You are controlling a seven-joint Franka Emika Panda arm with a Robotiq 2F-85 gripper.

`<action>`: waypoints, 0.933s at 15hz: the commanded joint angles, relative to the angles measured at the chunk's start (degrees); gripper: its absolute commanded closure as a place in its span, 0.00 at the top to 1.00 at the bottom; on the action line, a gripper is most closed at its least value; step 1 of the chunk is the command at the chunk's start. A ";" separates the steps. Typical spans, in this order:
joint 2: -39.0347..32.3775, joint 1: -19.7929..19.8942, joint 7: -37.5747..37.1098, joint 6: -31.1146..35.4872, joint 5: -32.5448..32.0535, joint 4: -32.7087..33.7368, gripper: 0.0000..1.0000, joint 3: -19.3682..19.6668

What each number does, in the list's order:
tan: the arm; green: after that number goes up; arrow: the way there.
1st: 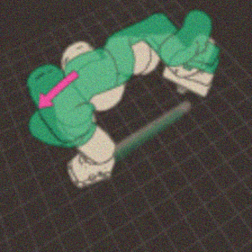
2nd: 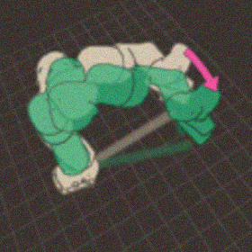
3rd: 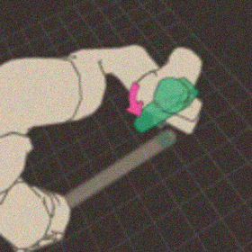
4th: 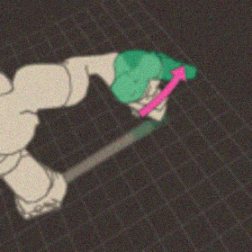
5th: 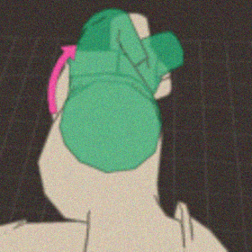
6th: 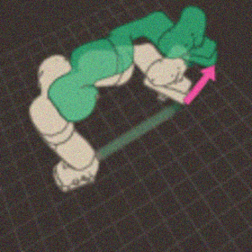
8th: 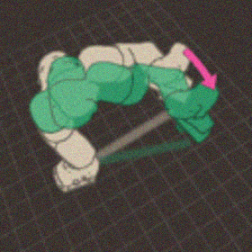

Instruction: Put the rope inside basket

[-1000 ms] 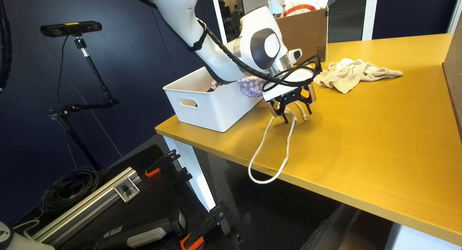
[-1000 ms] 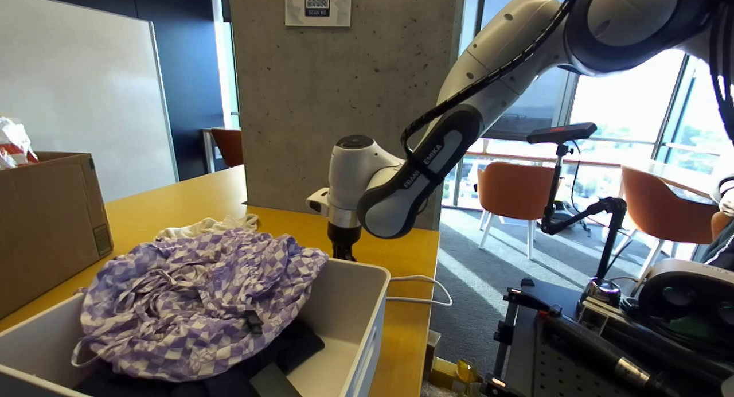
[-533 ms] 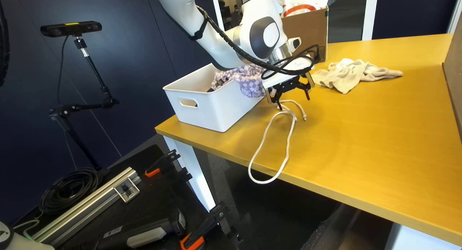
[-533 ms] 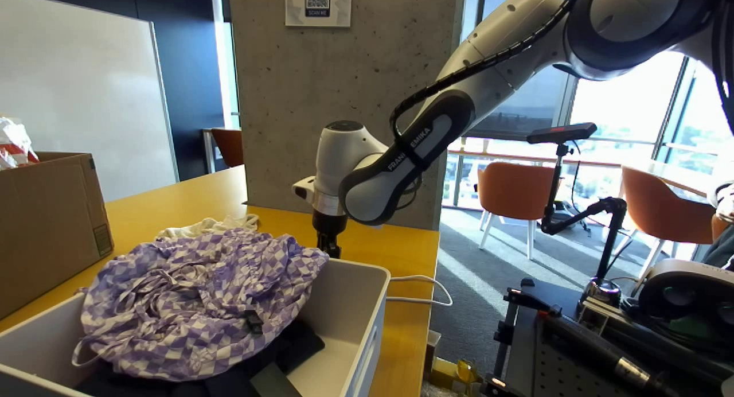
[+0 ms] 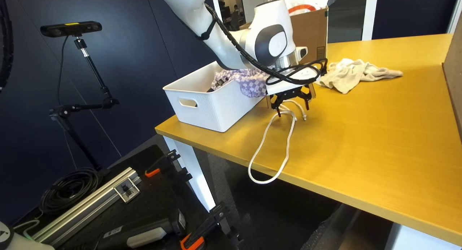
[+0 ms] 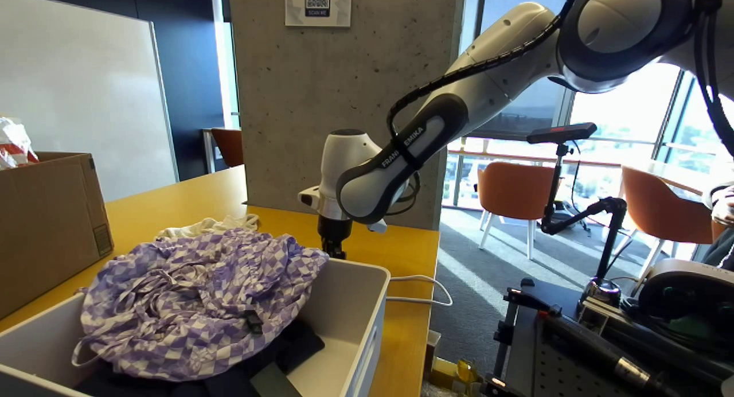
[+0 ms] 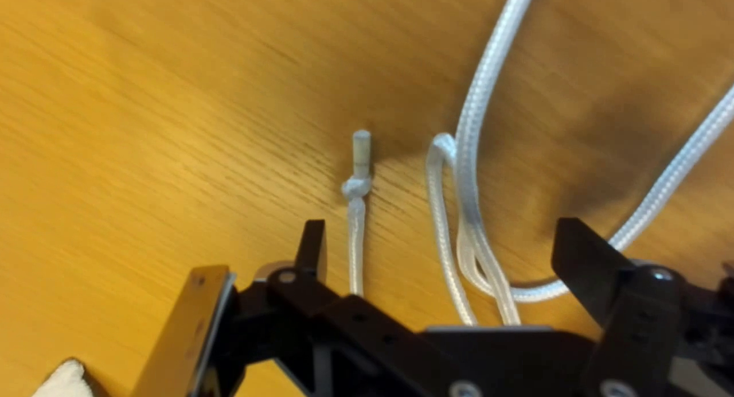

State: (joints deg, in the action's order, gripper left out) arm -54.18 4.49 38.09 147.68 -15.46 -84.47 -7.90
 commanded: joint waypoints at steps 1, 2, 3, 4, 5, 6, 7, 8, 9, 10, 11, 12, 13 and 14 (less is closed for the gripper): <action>-2.26 1.43 3.77 -1.11 1.73 2.18 1.00 -1.07; -2.70 1.70 4.43 -0.81 1.79 2.17 1.00 -1.22; -3.11 1.61 4.49 -0.63 1.70 2.28 1.00 -0.95; -3.35 1.69 4.76 -0.34 1.89 2.33 1.00 -1.12; -3.49 1.65 4.89 -0.16 1.94 2.34 1.00 -1.15; -3.64 1.73 5.01 0.33 1.92 2.20 0.75 -1.12; -3.63 1.71 4.99 0.31 2.00 2.12 0.74 -1.15; -3.55 1.81 5.08 0.59 2.01 2.09 0.66 -1.14; -3.50 1.89 5.14 0.74 2.03 2.06 0.59 -1.11; -3.29 1.95 5.21 0.96 2.03 1.85 0.52 -1.12; -3.27 2.07 5.32 1.13 2.08 1.89 0.43 -1.16; -3.29 2.10 5.30 1.14 2.10 2.03 0.37 -1.11; -3.29 2.14 5.36 1.12 2.11 2.16 0.28 -1.10; -3.19 2.13 5.37 1.20 2.06 2.16 0.22 -1.05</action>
State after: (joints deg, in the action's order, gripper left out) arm -56.29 5.89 41.34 148.38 -14.97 -82.85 -8.16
